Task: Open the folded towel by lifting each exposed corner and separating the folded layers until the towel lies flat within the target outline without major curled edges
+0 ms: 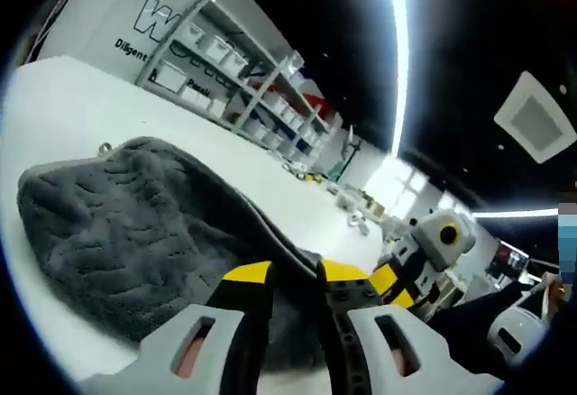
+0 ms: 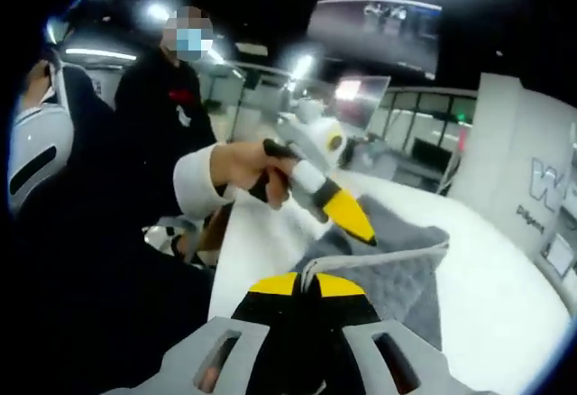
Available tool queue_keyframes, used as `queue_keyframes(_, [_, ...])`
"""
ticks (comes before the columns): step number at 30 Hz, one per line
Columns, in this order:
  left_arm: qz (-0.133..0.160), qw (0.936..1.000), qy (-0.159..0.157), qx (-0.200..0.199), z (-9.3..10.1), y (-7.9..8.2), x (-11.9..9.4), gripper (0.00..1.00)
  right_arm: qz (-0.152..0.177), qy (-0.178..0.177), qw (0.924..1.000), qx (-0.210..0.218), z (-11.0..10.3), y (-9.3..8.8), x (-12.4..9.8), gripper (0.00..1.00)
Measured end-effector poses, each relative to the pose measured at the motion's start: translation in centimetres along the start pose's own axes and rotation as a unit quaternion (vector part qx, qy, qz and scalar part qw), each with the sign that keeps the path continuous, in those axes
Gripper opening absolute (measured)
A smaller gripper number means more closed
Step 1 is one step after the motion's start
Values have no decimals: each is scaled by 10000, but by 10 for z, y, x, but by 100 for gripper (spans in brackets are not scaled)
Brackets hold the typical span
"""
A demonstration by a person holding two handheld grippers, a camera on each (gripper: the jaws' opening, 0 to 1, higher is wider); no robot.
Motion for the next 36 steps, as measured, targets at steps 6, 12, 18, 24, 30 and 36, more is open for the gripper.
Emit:
queue_keyframes(6, [29, 9999, -52, -111, 1, 0, 0, 18, -101, 30, 9999, -136, -8, -3, 7, 2])
queue_keyframes(12, [19, 9998, -131, -120, 3, -3, 2, 19, -181, 78, 9995, -242, -14, -5, 14, 2])
queue_keyframes(18, [-34, 9999, -133, -105, 3, -6, 4, 22, -232, 85, 9991, -353, -17, -6, 18, 3])
queue_keyframes(24, [-51, 9998, -169, -91, 4, -8, 5, 23, -299, 93, 9983, -498, -20, -8, 20, 3])
queue_keyframes(30, [-150, 9998, -78, -42, 1, -12, 6, 24, -290, 127, 9979, -563, -24, -7, 20, 3])
queue_keyframes(36, [-162, 9997, -131, -106, 3, -14, 8, 24, -298, 144, 9975, -631, -27, -7, 21, 3])
Point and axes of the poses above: the point that each gripper's makers call its tool centre point, and the gripper's own axes: x roughly forward along the fingers, z roughly to its right, y roughly out of its top, the point moved 3 cm from there along -x, roughly backward along the fingers, and after that the axes turned 12 degrees about x, right-handed, at the moved point
